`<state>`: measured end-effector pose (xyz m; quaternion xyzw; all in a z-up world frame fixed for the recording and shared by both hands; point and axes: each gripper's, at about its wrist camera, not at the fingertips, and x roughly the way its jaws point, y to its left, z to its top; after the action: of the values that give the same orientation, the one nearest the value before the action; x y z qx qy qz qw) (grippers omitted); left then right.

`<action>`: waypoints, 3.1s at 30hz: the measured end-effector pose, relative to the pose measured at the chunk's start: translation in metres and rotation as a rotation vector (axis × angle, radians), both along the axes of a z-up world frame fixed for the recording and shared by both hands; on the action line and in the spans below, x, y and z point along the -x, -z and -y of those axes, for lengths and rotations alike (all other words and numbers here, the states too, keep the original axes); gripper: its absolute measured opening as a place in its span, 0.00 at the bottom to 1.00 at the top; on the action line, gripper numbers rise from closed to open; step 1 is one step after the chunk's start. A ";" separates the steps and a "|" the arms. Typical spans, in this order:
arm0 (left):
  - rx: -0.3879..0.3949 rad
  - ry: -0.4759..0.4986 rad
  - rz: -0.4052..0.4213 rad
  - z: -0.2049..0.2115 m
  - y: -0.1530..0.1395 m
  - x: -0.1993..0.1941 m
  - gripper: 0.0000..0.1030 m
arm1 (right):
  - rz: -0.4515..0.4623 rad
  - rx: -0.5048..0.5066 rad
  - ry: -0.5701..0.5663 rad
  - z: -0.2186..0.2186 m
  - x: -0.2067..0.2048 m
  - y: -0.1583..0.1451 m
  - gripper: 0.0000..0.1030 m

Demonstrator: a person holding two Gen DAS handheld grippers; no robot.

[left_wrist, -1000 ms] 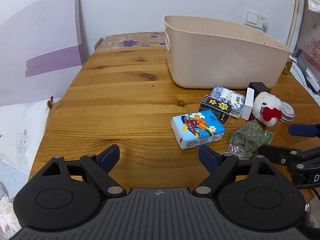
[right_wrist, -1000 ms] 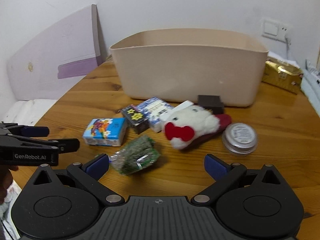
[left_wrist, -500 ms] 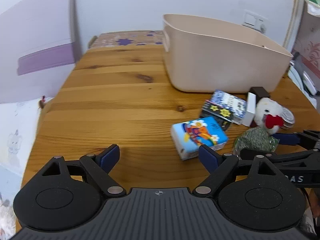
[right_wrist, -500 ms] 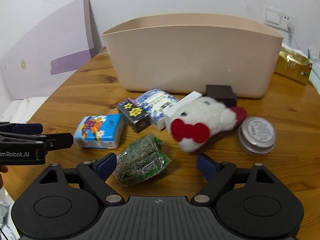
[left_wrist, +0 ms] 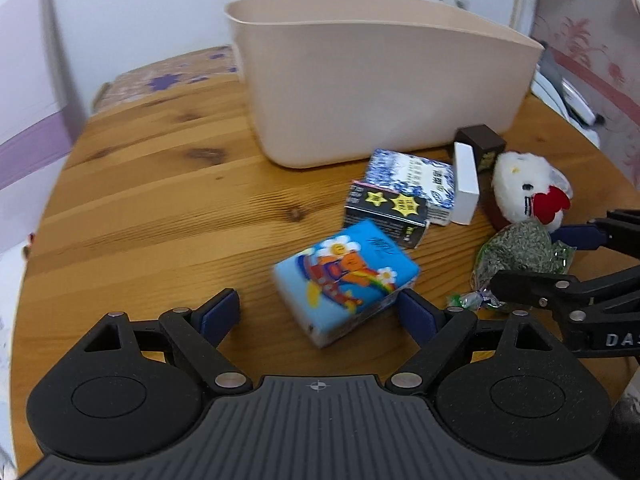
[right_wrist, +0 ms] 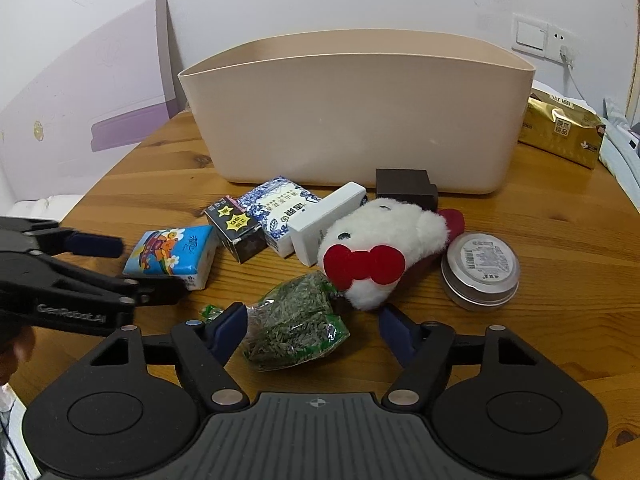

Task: Organize objects
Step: 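Grasp the blue tissue pack with the left tool while the right tool grasps the seaweed bag, then carry the tissue pack with the left tool while the right tool carries the seaweed bag to the basket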

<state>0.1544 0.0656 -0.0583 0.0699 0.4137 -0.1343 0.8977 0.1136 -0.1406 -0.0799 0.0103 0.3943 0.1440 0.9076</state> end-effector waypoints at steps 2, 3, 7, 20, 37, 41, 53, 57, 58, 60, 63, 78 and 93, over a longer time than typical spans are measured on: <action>0.001 0.016 0.005 0.003 0.001 -0.005 0.88 | 0.001 -0.001 0.001 0.002 0.001 0.000 0.73; 0.002 0.020 0.005 0.005 0.001 -0.008 0.88 | 0.003 -0.002 0.003 0.003 0.001 0.001 0.73; 0.014 0.030 0.017 0.010 0.002 -0.013 0.87 | 0.008 -0.011 0.014 0.007 0.001 0.001 0.66; 0.019 -0.001 0.034 0.009 -0.002 0.003 0.74 | -0.010 -0.081 -0.014 0.013 0.005 -0.001 0.41; 0.040 -0.007 0.147 0.004 -0.057 0.029 0.74 | 0.076 -0.118 -0.015 0.025 0.013 -0.031 0.41; 0.046 -0.002 0.178 0.005 -0.073 0.030 0.74 | 0.107 -0.147 0.000 0.035 0.012 -0.045 0.41; 0.047 0.023 0.265 0.017 -0.109 0.021 0.74 | 0.183 -0.167 0.063 0.063 -0.002 -0.075 0.41; 0.052 0.027 0.298 0.024 -0.123 0.012 0.74 | 0.215 -0.155 0.072 0.071 -0.007 -0.085 0.41; 0.056 0.029 0.305 0.026 -0.126 0.009 0.74 | 0.219 -0.155 0.075 0.072 -0.009 -0.088 0.41; 0.058 0.035 0.318 0.029 -0.132 0.003 0.74 | 0.225 -0.165 0.080 0.076 -0.013 -0.092 0.41; 0.056 0.038 0.336 0.033 -0.140 -0.004 0.74 | 0.240 -0.159 0.087 0.079 -0.019 -0.097 0.41; 0.074 0.002 0.349 0.041 -0.148 -0.050 0.74 | 0.276 -0.191 0.111 0.088 -0.057 -0.121 0.41; 0.082 -0.021 0.312 0.058 -0.134 -0.117 0.75 | 0.288 -0.200 0.163 0.094 -0.110 -0.116 0.41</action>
<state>0.2715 0.0080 0.0760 0.0487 0.2640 -0.1293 0.9546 0.2234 -0.2346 0.0366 0.1117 0.2421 0.1087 0.9577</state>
